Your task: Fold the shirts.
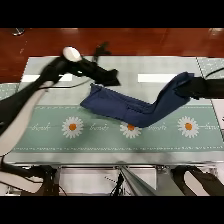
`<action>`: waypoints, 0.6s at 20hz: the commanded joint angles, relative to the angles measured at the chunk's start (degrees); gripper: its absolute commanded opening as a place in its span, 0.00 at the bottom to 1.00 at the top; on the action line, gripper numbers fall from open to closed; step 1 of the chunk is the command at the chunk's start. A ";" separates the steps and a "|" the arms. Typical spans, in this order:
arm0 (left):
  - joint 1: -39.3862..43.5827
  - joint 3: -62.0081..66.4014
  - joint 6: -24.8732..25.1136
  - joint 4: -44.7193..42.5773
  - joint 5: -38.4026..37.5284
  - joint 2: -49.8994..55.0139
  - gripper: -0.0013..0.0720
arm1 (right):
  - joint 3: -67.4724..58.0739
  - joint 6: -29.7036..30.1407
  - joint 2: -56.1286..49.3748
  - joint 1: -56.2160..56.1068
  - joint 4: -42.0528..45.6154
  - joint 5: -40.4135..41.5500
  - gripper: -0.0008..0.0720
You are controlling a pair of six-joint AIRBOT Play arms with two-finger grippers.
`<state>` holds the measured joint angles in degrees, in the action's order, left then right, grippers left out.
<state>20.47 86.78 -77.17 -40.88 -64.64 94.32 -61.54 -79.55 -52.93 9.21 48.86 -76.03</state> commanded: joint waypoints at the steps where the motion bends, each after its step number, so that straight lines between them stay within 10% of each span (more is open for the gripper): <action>1: -12.26 -16.83 0.76 -5.90 -0.15 -18.21 0.05 | -5.07 -1.75 -8.61 -12.48 -0.37 7.02 0.05; 12: -22.84 -60.37 -2.23 2.36 7.10 -68.15 0.05 | -39.15 -8.37 -53.92 -38.40 -1.07 17.49 0.16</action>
<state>-1.61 33.67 -77.69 -41.15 -59.40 34.46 -92.71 -84.55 -96.73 -25.36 48.27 -59.66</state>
